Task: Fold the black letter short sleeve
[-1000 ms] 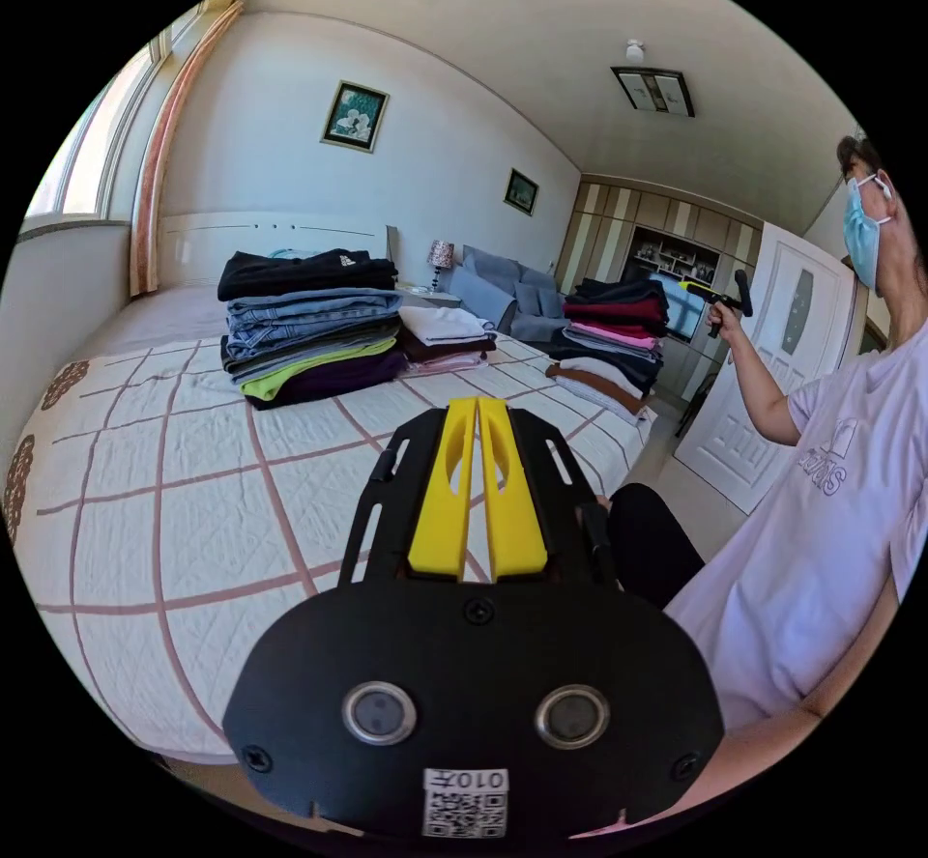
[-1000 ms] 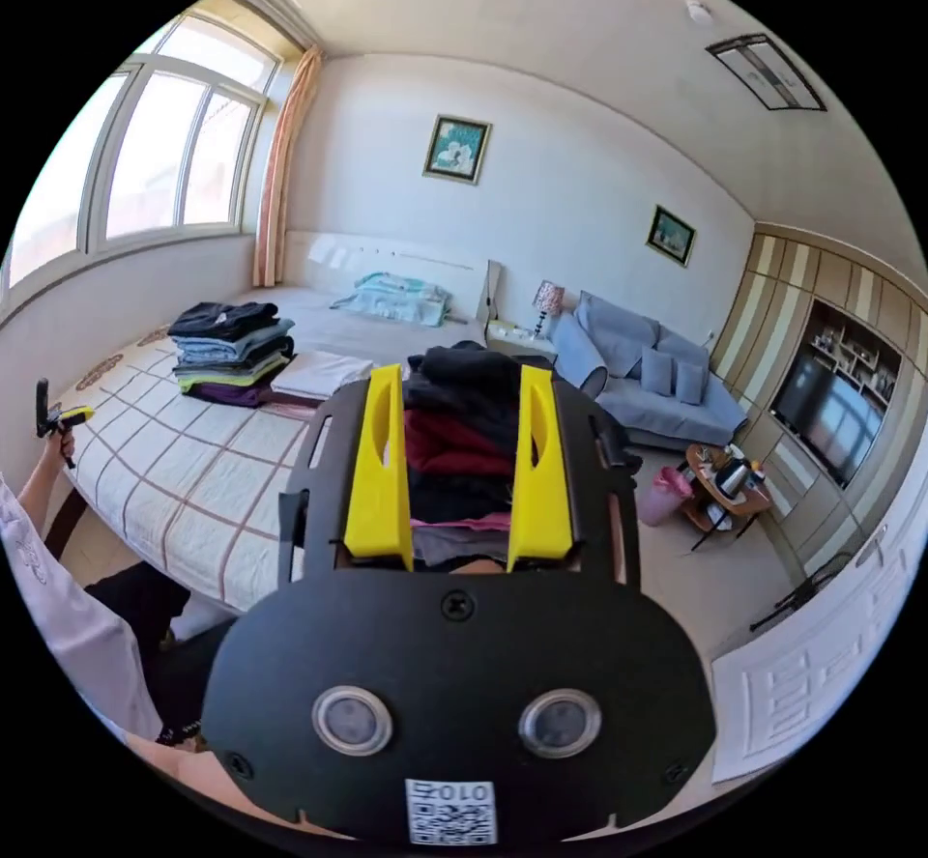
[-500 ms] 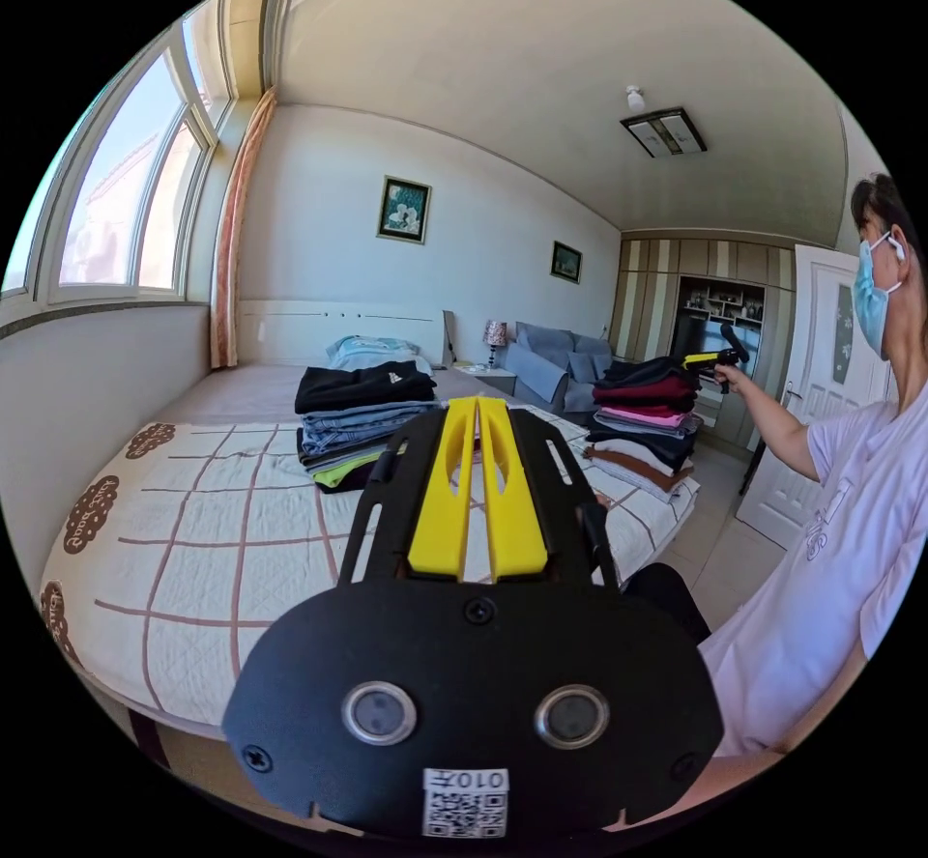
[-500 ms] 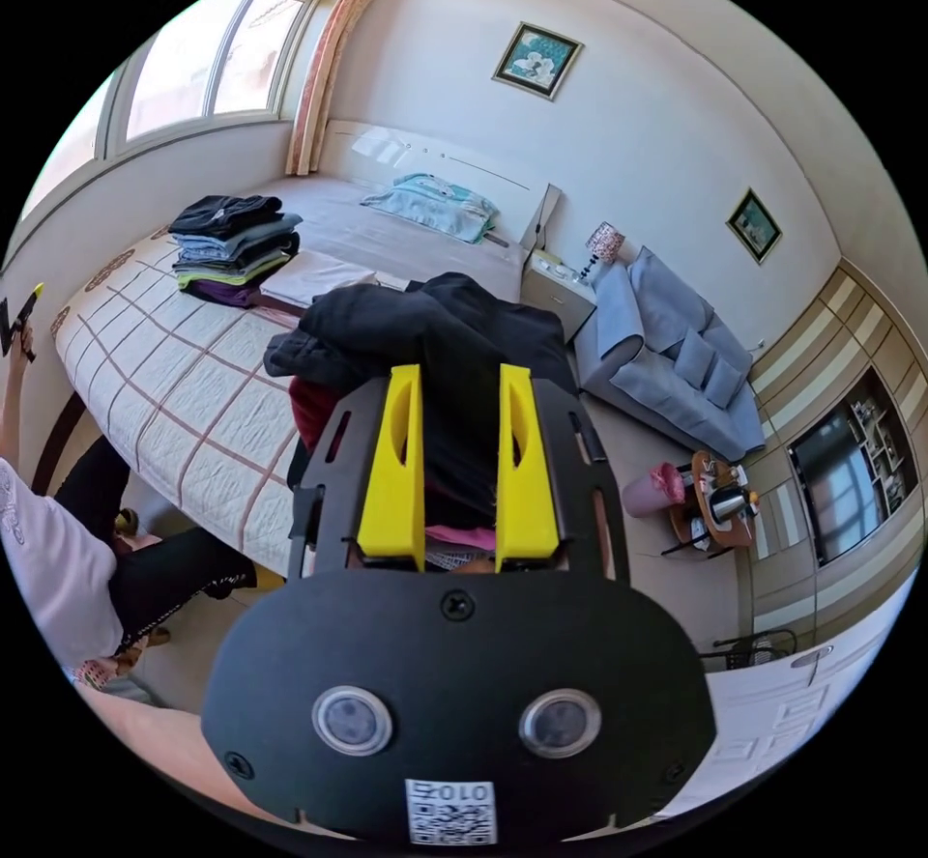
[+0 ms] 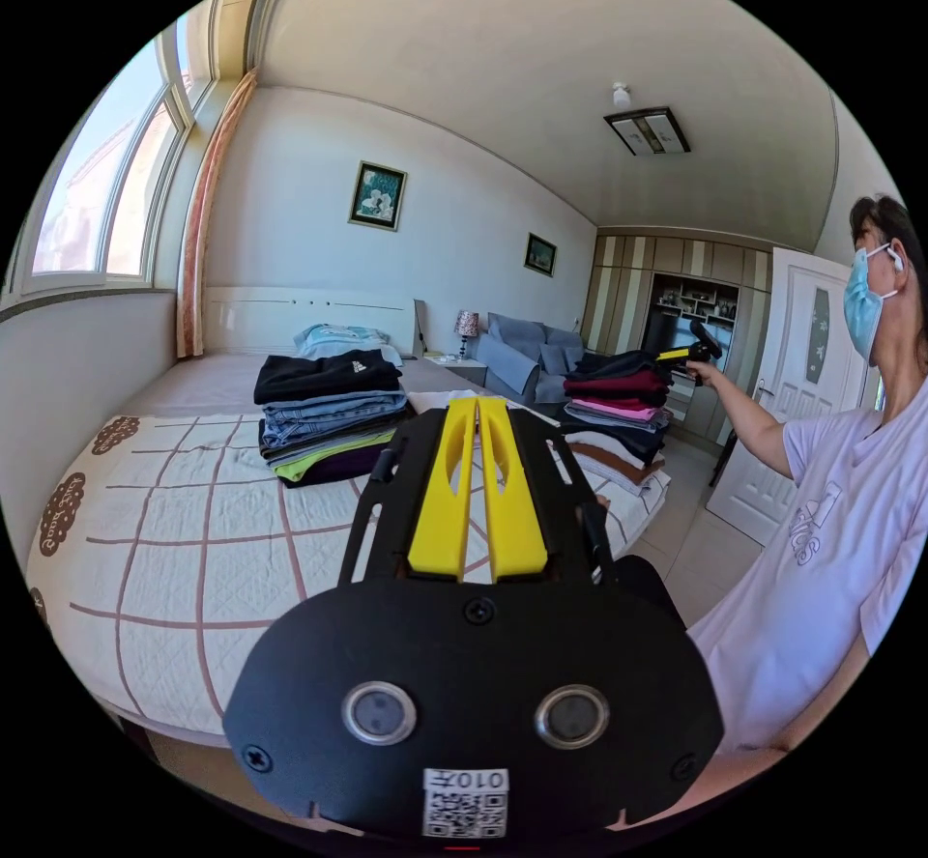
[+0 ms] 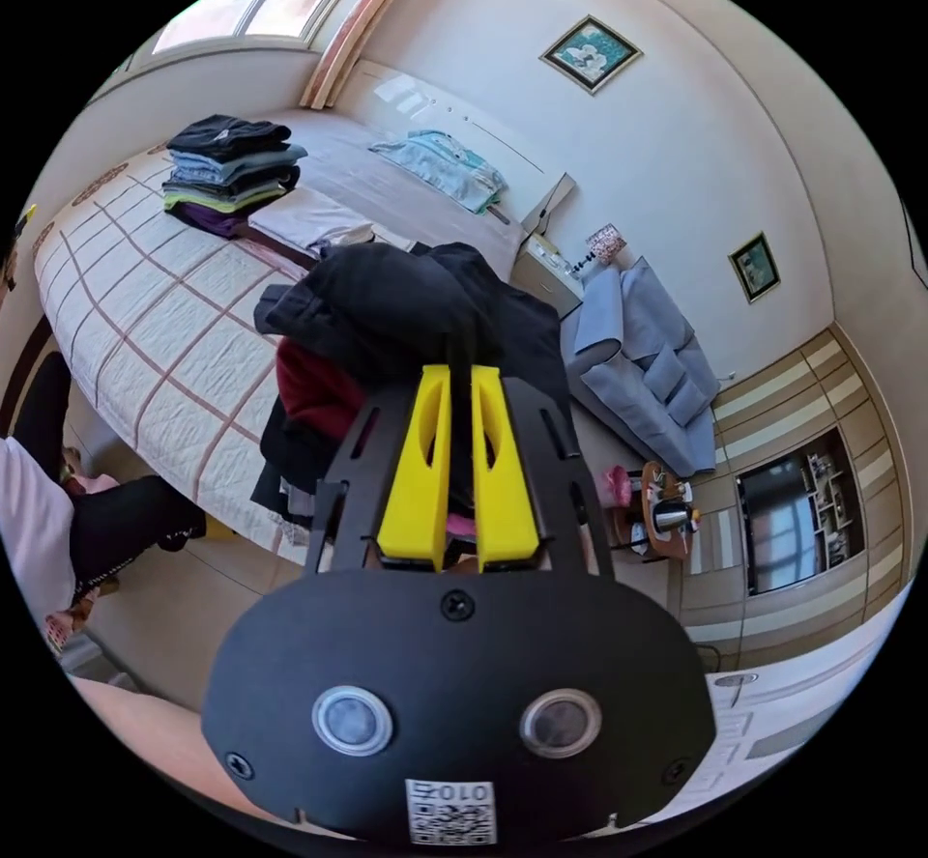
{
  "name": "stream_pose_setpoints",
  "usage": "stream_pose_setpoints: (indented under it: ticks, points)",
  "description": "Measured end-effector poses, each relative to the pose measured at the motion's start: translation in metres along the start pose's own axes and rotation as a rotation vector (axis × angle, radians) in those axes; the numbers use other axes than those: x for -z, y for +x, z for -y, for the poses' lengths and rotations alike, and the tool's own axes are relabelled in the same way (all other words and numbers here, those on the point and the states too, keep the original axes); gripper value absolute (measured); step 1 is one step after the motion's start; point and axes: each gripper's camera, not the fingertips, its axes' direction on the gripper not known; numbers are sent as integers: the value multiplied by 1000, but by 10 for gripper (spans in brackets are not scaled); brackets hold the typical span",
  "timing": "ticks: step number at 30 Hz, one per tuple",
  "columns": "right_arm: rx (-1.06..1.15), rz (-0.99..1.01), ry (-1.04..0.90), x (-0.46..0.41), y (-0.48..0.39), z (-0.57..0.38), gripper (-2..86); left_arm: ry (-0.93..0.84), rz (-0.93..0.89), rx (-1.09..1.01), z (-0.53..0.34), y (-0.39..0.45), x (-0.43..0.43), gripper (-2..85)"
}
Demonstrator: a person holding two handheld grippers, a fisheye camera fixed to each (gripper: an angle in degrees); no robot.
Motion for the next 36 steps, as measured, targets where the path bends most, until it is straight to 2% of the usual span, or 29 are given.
stream_pose_setpoints:
  ticks: [5,10,14,18,22,24,27,32,34,36]
  points:
    - [-177,62,23,3,23,-17,48,-27,79,97,-8,-25,49,-2]
    - [-242,-110,15,29,24,18,46,22,56,140,-20,-37,92,-2]
    - [-272,-173,188,93,15,60,46,48,94,145,-27,-38,138,-2]
    - [-210,-22,420,183,-6,72,48,97,109,155,-43,-46,188,1]
    - [-161,115,445,231,-13,65,48,125,157,207,-66,-65,231,8]
    - [-106,188,479,244,-21,54,48,88,146,188,-71,-70,229,9]
    - [-51,319,539,253,-33,38,49,17,28,127,-74,-78,199,4]
    - [43,381,575,254,-64,25,49,-122,-189,-1,-83,-88,110,0]
    - [78,395,569,245,-78,26,49,-143,-268,16,-97,-95,74,2]
    - [115,426,534,216,-103,35,48,-164,-365,126,-118,-112,32,6]
